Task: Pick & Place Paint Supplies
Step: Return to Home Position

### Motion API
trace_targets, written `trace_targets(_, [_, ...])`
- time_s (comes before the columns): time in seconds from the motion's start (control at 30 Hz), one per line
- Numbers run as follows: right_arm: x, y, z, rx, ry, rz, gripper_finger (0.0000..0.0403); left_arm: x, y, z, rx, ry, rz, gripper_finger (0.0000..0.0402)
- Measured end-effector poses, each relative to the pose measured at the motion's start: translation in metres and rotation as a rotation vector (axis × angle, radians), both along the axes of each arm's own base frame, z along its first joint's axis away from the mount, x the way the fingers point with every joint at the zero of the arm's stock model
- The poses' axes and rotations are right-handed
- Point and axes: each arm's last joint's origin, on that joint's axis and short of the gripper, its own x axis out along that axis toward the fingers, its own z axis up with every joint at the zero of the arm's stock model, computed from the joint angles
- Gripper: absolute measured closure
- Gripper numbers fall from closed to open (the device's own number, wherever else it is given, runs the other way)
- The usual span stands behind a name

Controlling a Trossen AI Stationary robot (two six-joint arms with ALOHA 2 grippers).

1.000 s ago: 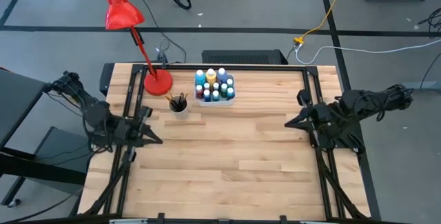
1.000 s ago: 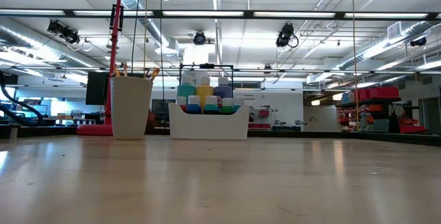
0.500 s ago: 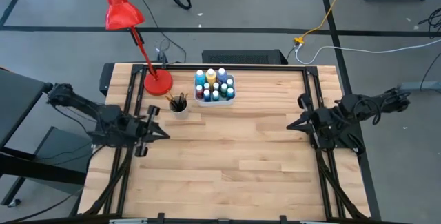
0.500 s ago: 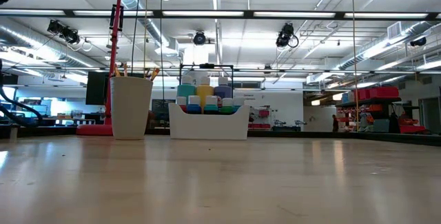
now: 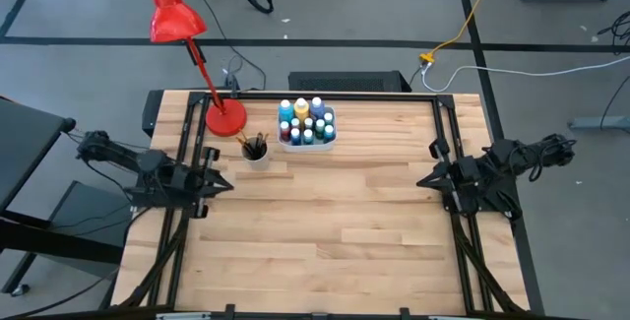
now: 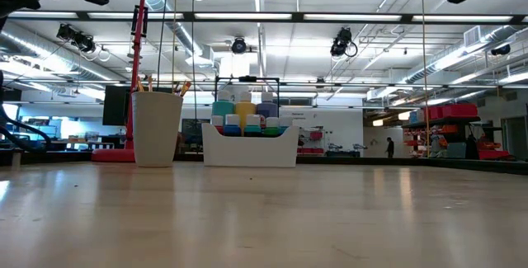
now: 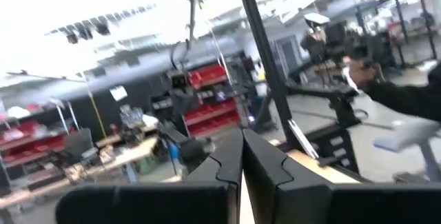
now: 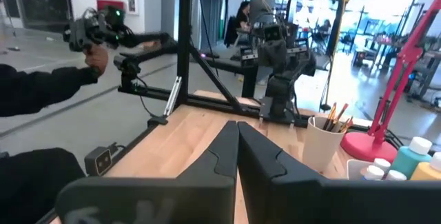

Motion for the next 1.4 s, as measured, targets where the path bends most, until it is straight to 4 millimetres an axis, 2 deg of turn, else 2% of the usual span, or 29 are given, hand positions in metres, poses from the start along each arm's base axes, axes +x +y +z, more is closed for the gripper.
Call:
trace_targets(0.27, [-0.010, -0.004, -0.020, 0.003, -0.056, -0.001, 0.0395, -0.009, 0.002, -0.020, 0.024, -0.070, -0.040, 0.0396])
trace_targets(0.47, [-0.013, -0.003, -0.026, 0.007, -0.089, 0.030, 0.0395, -0.008, 0.005, -0.020, 0.054, -0.080, 0.037, 0.0384])
trace_targets(0.6, [-0.012, -0.003, -0.028, 0.005, -0.094, 0.028, 0.0395, -0.008, 0.009, -0.016, 0.056, -0.125, 0.091, 0.0391])
trace_targets(0.97, [-0.002, 0.002, -0.048, 0.001, -0.099, 0.086, 0.0395, -0.002, 0.019, -0.026, -0.035, 0.002, 0.187, 0.0384])
trace_targets(1.13, [0.000, 0.004, -0.057, -0.001, -0.080, 0.142, 0.0395, 0.000, 0.021, -0.034, -0.067, 0.089, 0.201, 0.0396])
trace_targets(1.4, [0.002, 0.005, -0.059, 0.010, -0.114, 0.148, 0.0395, 0.001, 0.022, -0.035, -0.083, 0.104, 0.214, 0.0384])
